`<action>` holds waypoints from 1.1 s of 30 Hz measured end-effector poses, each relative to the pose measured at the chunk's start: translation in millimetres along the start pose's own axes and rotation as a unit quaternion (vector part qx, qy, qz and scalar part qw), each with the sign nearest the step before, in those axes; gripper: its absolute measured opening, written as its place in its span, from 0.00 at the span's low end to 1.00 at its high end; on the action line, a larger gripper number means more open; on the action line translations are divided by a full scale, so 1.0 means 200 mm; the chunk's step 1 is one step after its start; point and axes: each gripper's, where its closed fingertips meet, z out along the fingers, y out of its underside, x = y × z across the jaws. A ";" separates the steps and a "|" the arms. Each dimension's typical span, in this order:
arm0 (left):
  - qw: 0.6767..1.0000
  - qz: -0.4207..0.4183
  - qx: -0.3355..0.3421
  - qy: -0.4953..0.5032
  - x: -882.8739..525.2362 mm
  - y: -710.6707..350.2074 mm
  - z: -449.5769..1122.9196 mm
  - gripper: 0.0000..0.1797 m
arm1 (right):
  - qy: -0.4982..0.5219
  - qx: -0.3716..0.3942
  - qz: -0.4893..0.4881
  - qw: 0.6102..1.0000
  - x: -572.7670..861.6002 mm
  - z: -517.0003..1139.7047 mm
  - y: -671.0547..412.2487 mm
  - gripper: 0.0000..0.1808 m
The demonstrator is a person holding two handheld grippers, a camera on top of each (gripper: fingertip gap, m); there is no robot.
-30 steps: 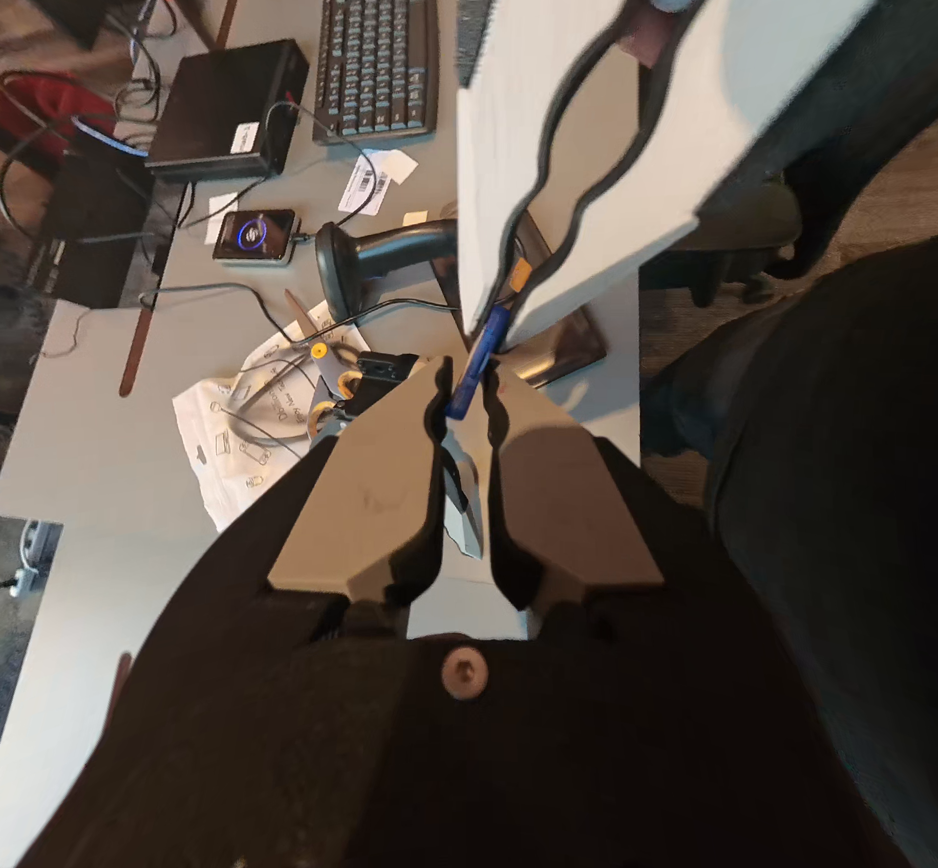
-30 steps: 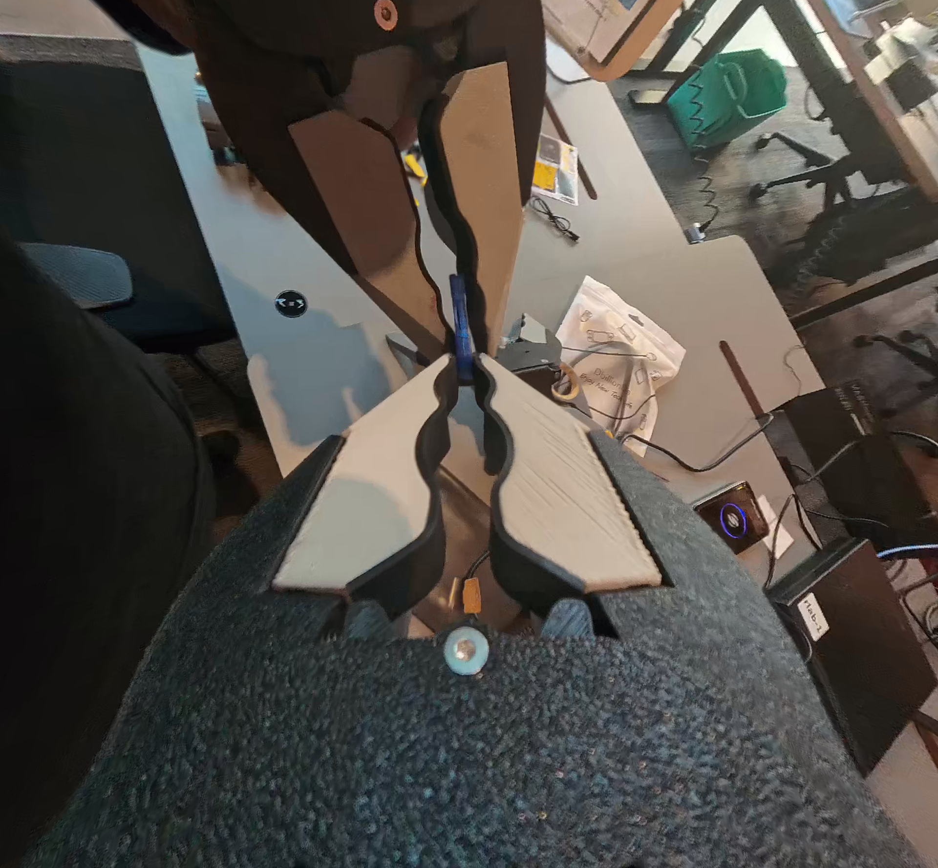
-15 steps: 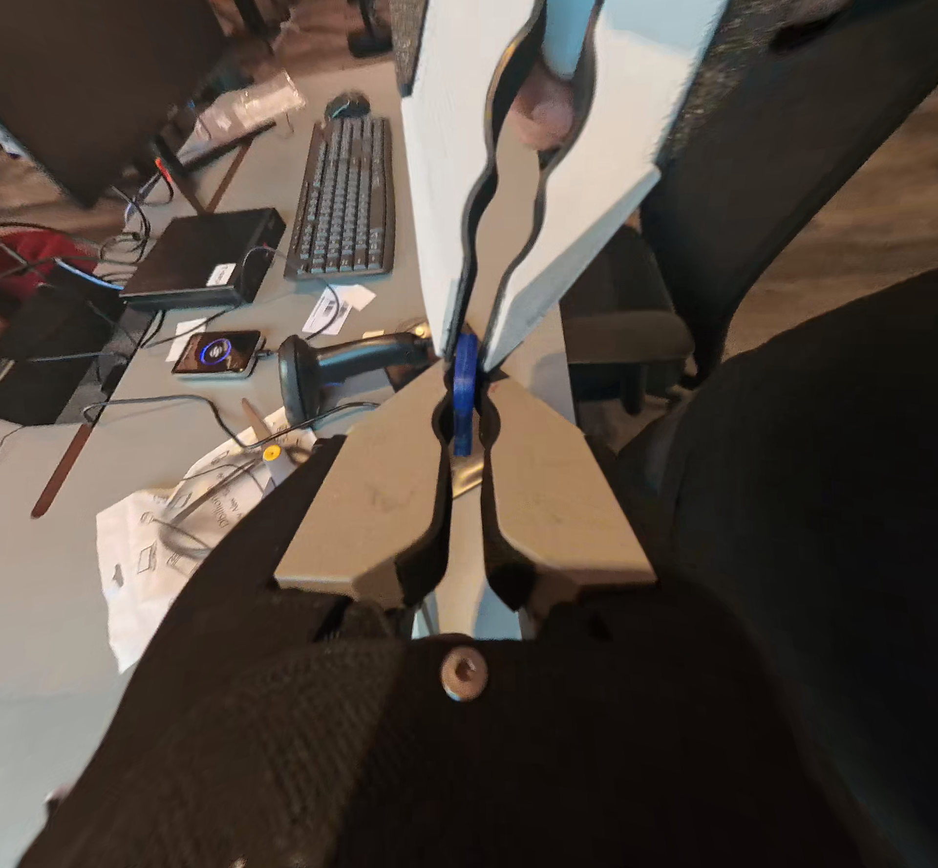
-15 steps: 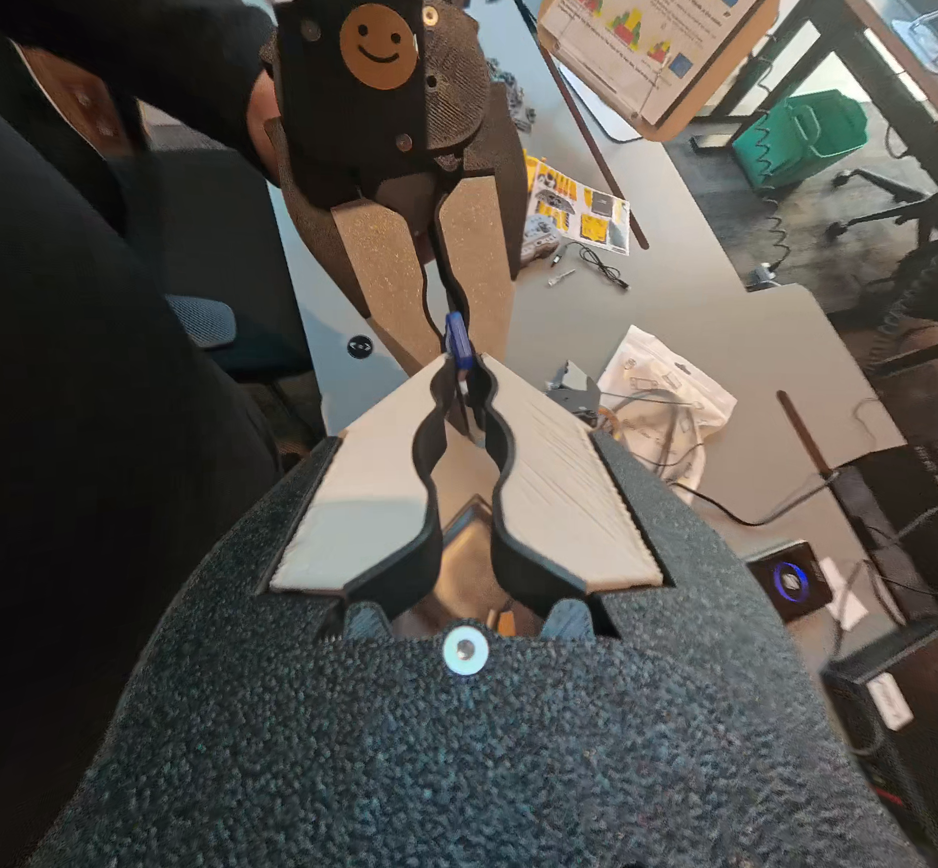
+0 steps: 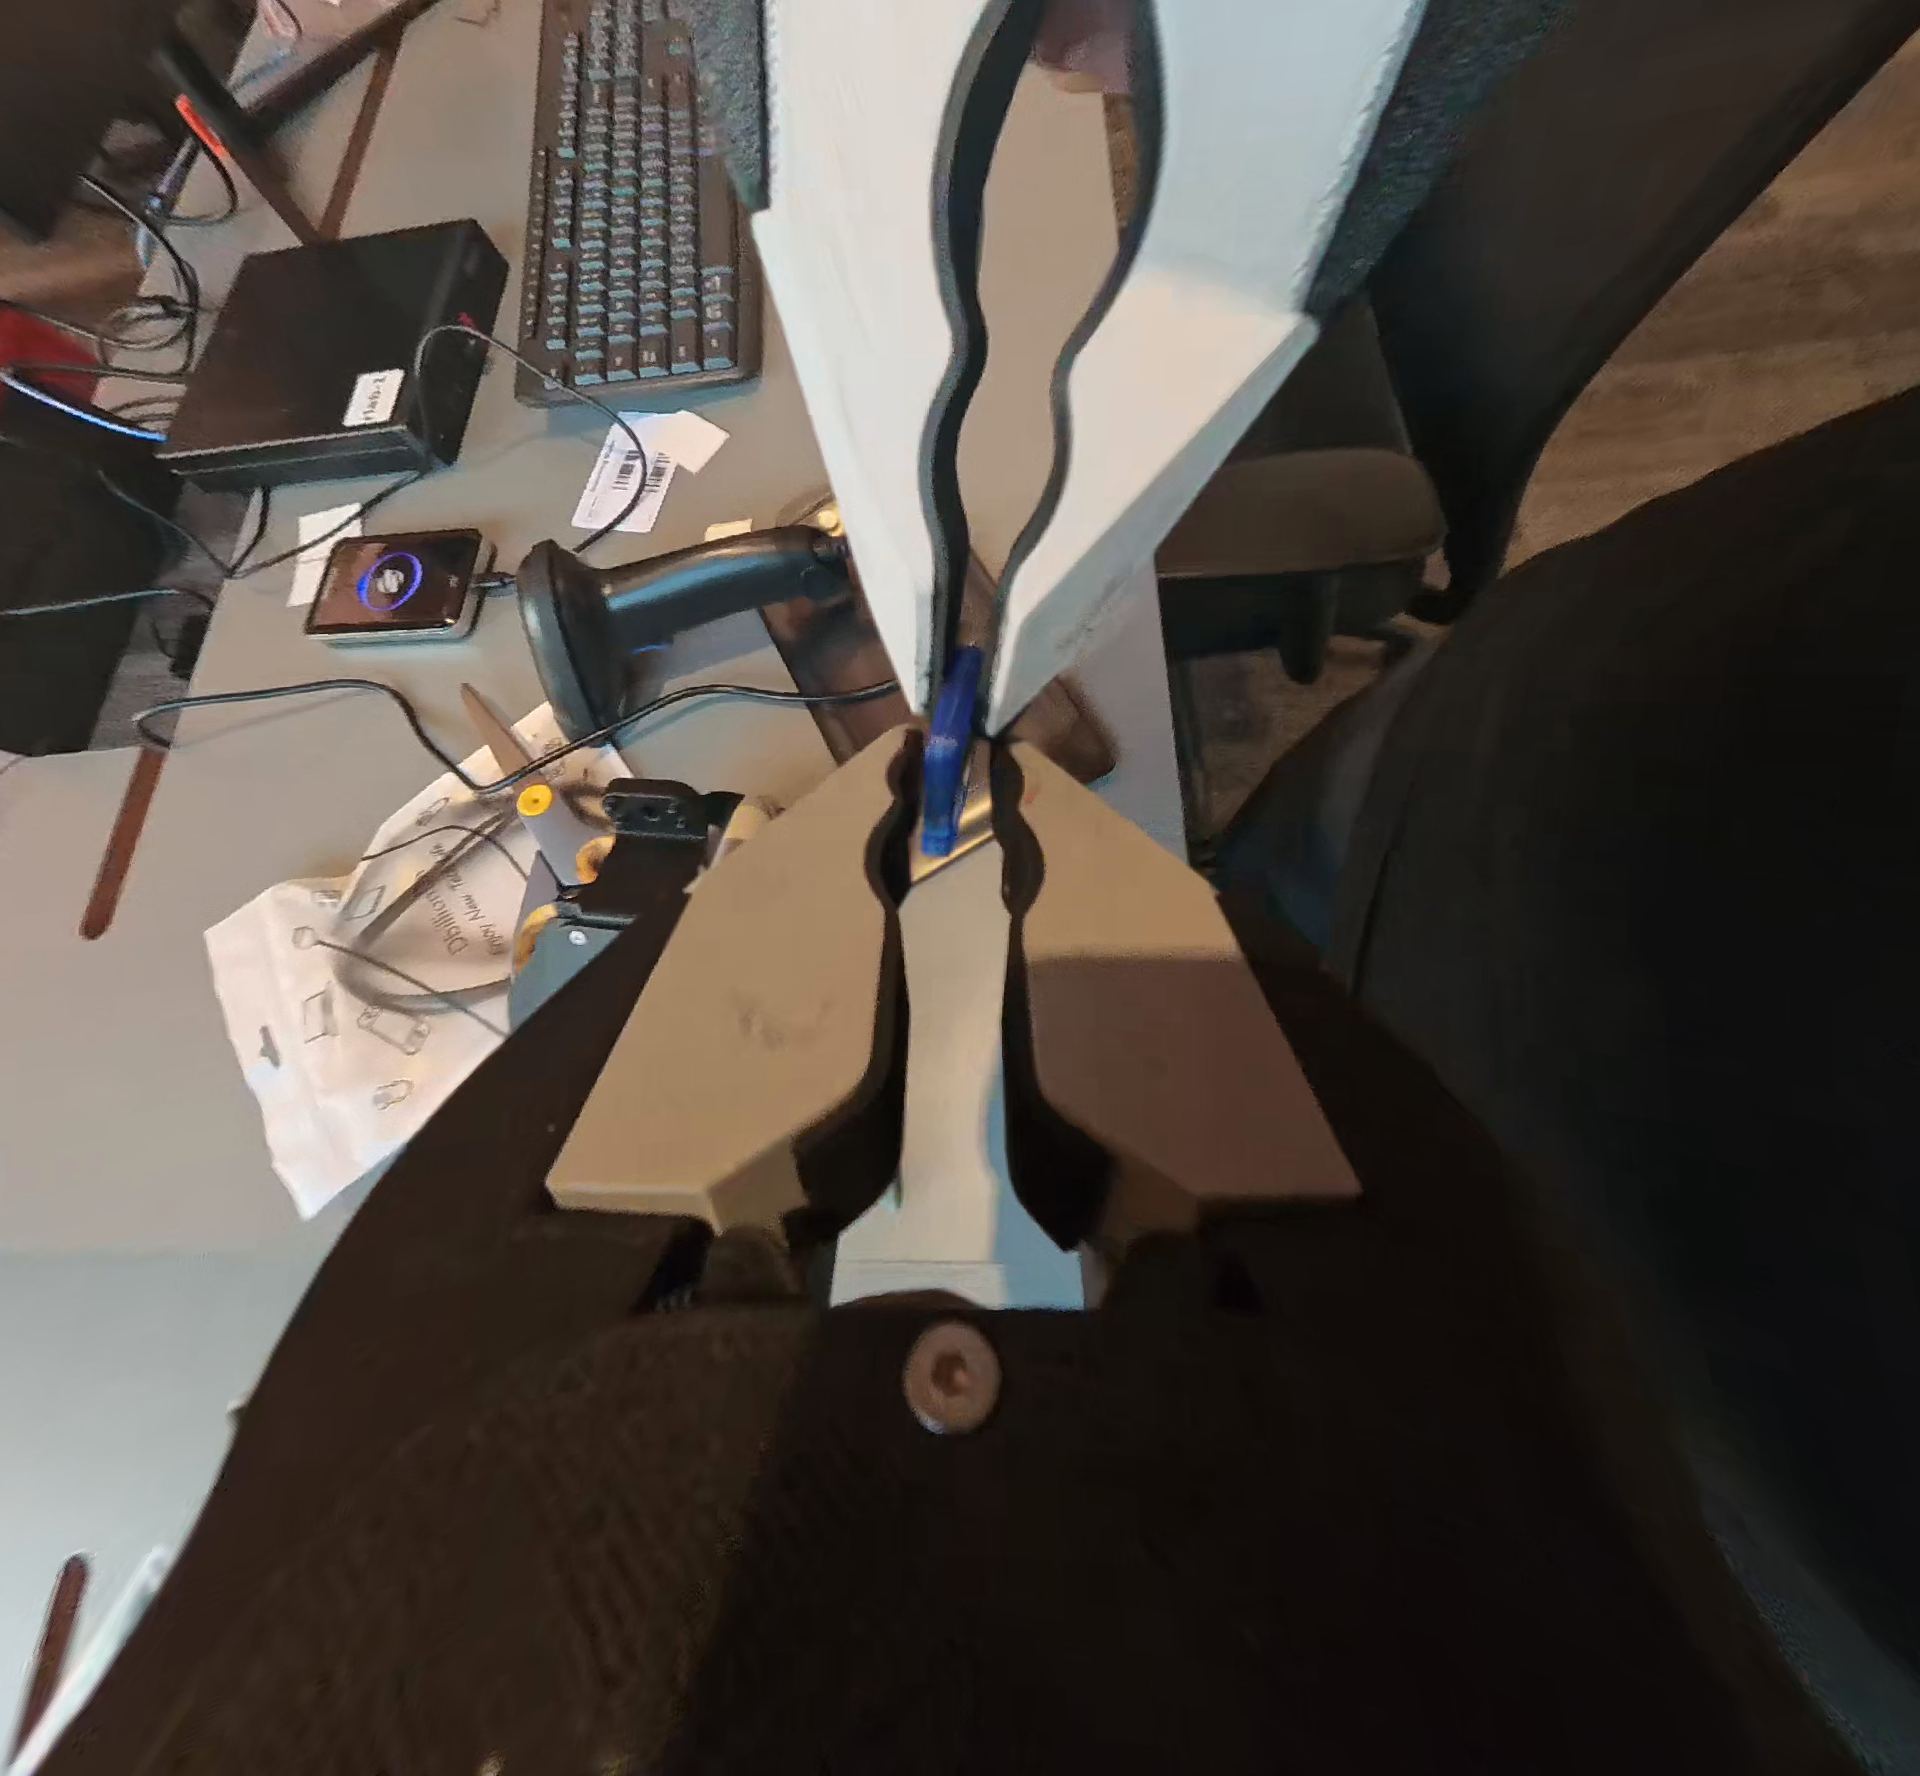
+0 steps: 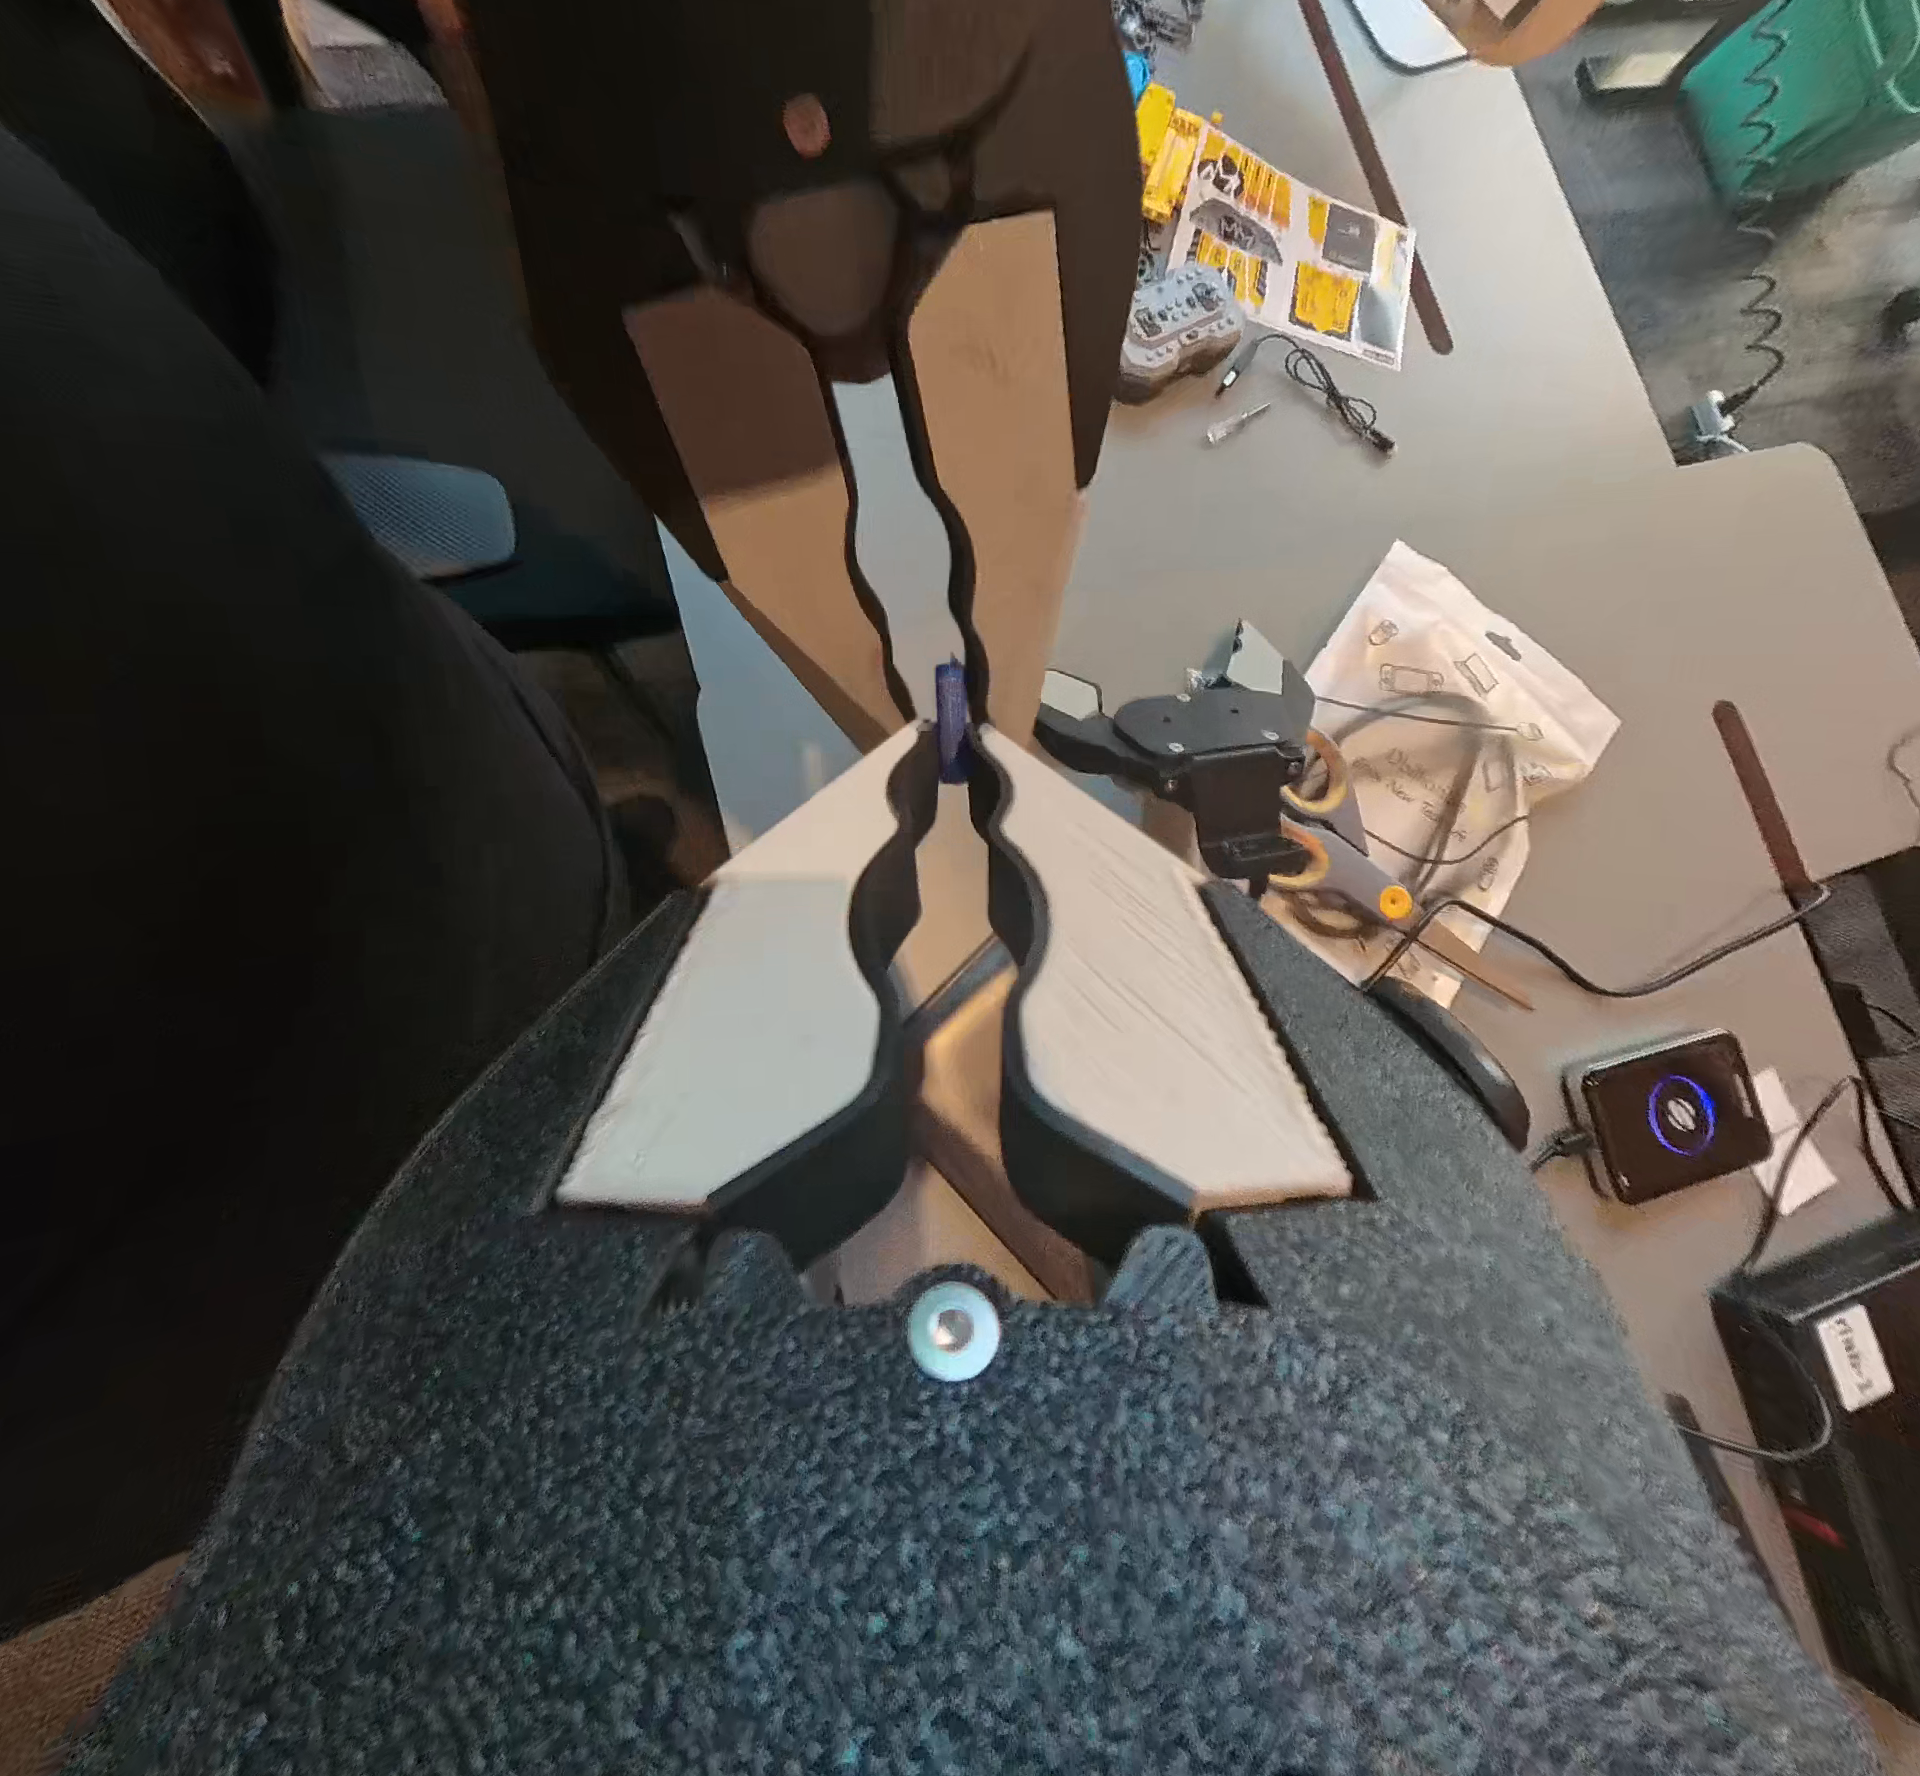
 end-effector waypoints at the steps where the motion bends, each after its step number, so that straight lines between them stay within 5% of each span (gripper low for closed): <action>1: 1.000 0.010 -0.003 -0.007 0.00 0.00 -0.01 0.04 | -0.001 -0.001 -0.002 1.000 -0.01 0.00 0.00 0.02; 24: 0.998 -0.033 0.037 0.032 0.04 -0.02 -0.02 0.01 | -0.048 0.080 0.098 0.991 -0.01 -0.02 -0.04 0.04; 33: 0.973 -0.056 0.214 0.067 0.06 -0.19 -0.23 0.01 | -0.082 0.185 0.137 0.970 0.00 -0.18 -0.18 0.10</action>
